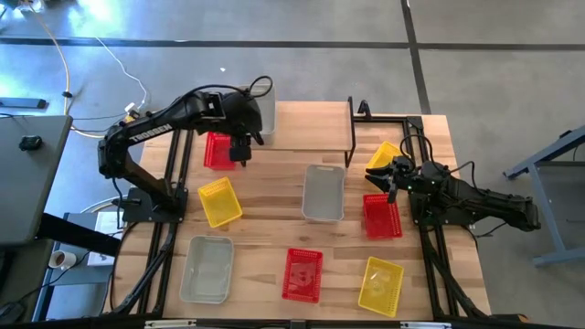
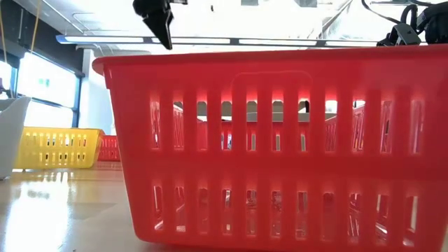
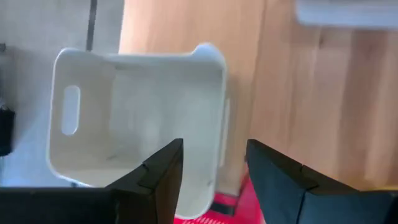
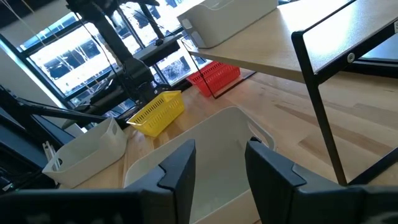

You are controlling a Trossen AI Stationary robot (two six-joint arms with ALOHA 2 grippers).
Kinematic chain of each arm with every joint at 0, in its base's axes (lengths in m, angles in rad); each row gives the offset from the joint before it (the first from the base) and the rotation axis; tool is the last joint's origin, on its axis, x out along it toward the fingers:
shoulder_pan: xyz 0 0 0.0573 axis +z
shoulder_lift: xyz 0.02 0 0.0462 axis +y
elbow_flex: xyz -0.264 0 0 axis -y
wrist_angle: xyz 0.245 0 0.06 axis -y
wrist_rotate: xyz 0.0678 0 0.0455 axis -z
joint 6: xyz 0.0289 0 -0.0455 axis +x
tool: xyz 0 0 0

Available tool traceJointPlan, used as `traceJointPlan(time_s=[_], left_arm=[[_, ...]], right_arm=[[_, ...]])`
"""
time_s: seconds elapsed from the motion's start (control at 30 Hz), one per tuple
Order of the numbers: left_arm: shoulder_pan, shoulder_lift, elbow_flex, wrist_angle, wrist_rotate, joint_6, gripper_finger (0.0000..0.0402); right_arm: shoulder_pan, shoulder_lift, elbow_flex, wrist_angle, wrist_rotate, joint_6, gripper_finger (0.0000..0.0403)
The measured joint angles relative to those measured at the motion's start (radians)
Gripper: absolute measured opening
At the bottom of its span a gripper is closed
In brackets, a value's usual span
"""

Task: Stack baskets on shelf by color
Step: Put the top yellow bin on the shelf

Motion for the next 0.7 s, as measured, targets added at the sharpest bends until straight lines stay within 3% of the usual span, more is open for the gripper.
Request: traceJointPlan(time_s=[0.37,0.7], left_arm=[[-0.070,0.000,0.013,0.016,0.332,-0.200,0.0166],[-0.155,-0.033,-0.021,0.055,0.343,-0.292,0.0166]], right_arm=[[0.000,0.000,0.000,0.000,0.000,0.000,0.0126],[0.000,0.000,0.000,0.000,0.000,0.023,0.0126]])
